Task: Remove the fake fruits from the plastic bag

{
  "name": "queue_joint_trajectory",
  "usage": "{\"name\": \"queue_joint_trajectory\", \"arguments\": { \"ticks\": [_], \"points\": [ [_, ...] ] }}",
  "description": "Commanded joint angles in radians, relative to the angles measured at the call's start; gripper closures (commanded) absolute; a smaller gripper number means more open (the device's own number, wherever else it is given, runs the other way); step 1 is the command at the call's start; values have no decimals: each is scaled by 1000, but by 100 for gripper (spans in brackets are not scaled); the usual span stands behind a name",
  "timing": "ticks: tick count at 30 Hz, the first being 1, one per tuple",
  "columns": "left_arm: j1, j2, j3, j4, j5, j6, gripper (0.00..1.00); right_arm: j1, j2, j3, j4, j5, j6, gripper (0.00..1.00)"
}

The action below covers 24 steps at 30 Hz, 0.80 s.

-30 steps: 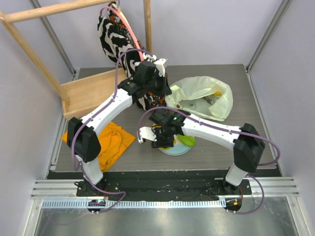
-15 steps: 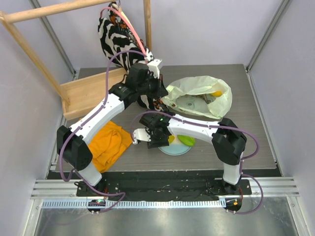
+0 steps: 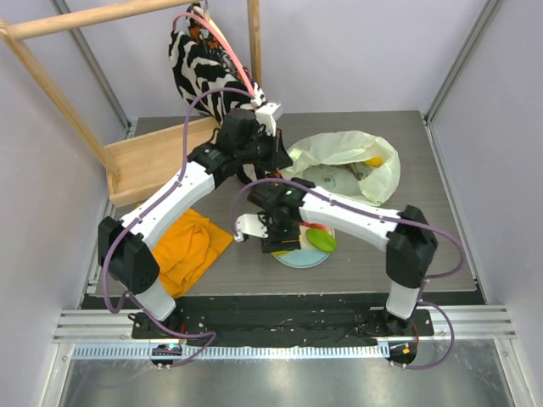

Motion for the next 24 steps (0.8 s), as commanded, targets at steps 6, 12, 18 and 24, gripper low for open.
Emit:
{"name": "queue_joint_trajectory", "arguments": {
  "ticks": [6,12,18,24],
  "points": [
    [-6,-28,-34,49,61,21,100,-319,-384,-37,-169,-165,-149,40],
    [-19,-42,-66,37,80,77,100,-570,-341,-29,79,-126,-55,63],
    [-32,-62,-17,13,106,83,100,-646,-122,-38,251,9,8,75],
    [-30,-103,43,-44,109,106,100,-718,88,44,435,337,43,79]
  ]
}}
